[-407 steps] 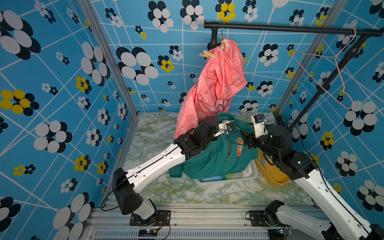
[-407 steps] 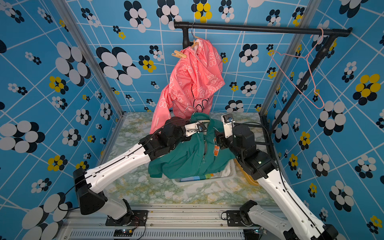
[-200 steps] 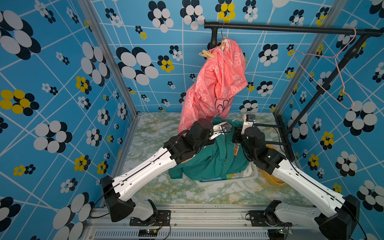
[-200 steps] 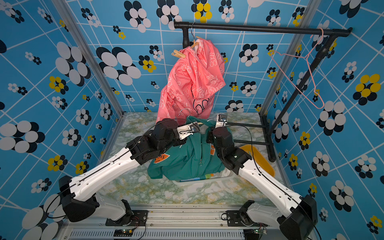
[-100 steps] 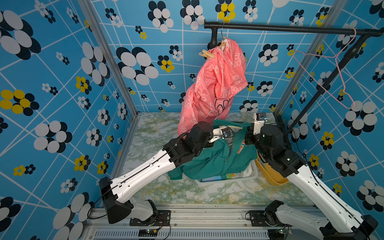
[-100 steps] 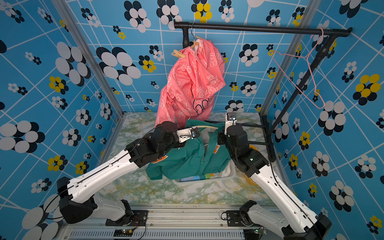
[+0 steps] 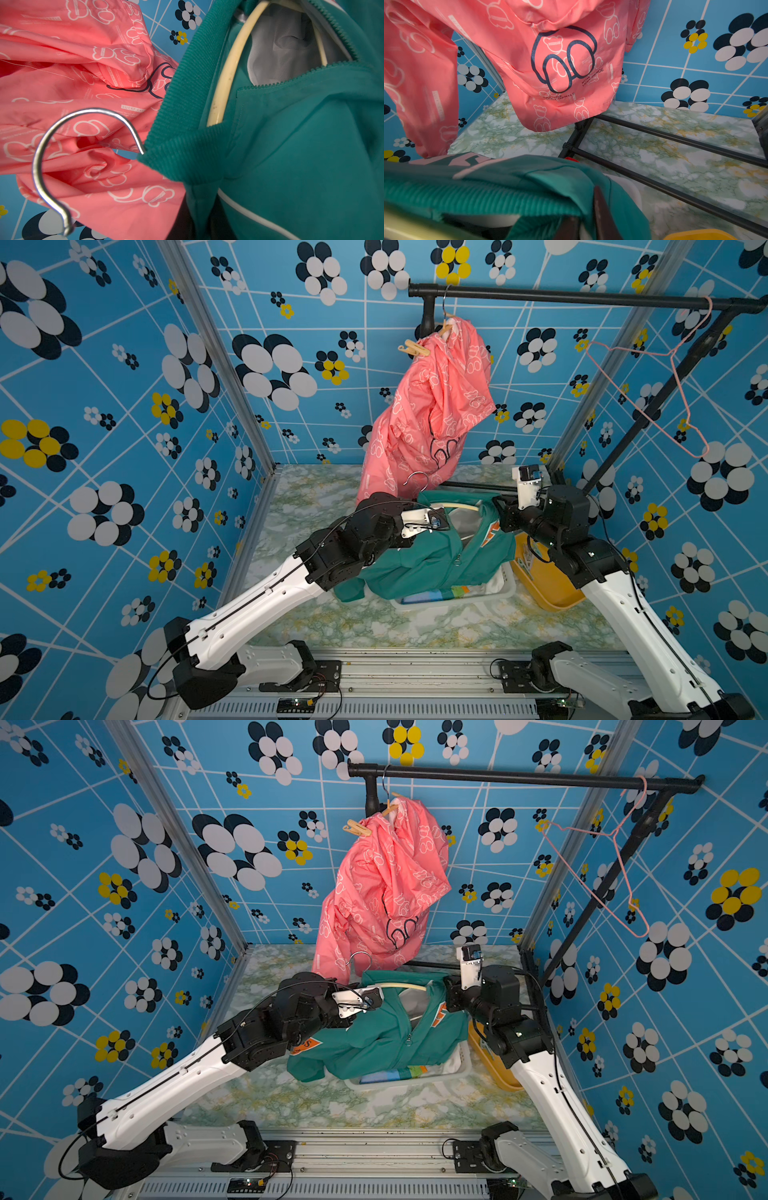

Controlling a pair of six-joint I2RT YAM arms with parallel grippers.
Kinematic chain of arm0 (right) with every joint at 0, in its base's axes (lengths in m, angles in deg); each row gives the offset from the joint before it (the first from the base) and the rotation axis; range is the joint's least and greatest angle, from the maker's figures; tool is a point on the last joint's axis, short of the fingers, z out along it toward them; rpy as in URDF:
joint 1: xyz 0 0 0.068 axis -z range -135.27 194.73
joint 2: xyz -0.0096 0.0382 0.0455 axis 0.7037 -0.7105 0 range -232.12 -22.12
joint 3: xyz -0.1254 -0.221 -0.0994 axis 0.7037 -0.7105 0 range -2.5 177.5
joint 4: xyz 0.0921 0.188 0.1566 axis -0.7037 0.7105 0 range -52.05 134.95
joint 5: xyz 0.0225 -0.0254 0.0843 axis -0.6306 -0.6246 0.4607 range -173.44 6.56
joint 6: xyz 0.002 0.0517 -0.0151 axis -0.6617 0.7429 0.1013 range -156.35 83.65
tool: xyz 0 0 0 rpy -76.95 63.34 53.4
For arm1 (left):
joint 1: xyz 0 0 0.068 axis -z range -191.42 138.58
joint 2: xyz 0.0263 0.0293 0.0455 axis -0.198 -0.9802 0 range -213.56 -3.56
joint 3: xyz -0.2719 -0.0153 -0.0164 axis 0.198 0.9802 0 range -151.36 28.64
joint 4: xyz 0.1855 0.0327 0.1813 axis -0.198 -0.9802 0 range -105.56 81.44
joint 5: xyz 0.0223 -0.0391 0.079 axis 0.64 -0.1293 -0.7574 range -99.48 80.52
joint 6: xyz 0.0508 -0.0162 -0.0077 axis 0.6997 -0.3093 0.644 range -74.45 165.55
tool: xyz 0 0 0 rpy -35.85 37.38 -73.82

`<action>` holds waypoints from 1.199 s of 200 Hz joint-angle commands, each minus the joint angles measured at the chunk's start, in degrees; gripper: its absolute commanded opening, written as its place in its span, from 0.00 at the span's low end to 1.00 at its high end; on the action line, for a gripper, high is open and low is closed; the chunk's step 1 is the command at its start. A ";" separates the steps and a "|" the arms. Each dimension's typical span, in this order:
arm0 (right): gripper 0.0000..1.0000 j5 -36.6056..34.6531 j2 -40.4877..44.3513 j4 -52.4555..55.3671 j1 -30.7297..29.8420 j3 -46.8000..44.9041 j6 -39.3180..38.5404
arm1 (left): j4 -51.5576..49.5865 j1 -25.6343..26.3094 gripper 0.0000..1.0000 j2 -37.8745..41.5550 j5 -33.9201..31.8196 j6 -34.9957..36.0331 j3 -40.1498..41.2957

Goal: Remove the clothespins securing jackets to the hanger
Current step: Remove the jacket from the hanger.

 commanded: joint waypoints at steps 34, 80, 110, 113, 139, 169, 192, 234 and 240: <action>0.15 -3.67 5.44 1.31 12.12 -7.81 1.45 | 1.88 -10.02 0.00 6.97 -7.83 -3.30 0.14; 0.15 1.31 2.60 -0.92 12.09 -8.70 2.47 | 1.72 -10.47 0.00 7.36 -1.14 -5.98 -0.04; 0.15 8.59 -0.72 -5.74 12.03 -10.47 5.58 | 0.07 -10.46 0.00 11.16 10.77 -9.60 -1.17; 0.15 9.11 -1.01 -6.25 12.00 -10.62 5.88 | -0.14 -10.49 0.00 11.50 12.14 -9.88 -1.39; 0.15 11.57 -3.13 -9.21 11.14 -10.96 7.83 | -1.87 -10.54 0.00 12.73 21.06 -12.41 -2.97; 0.38 15.83 -0.86 -10.40 9.23 -10.09 8.20 | -1.18 -10.20 0.00 11.46 21.42 -12.69 -3.79; 0.64 19.74 5.25 -10.39 6.19 -9.87 6.37 | -0.79 -9.85 0.00 8.52 14.92 -11.13 -4.08; 0.71 20.12 13.72 -5.92 3.55 -10.08 4.90 | 0.91 -9.93 0.00 4.75 7.23 -8.10 -3.99; 0.72 21.07 14.34 -6.09 3.55 -10.44 5.08 | 1.07 -9.93 0.00 4.61 7.30 -8.08 -4.04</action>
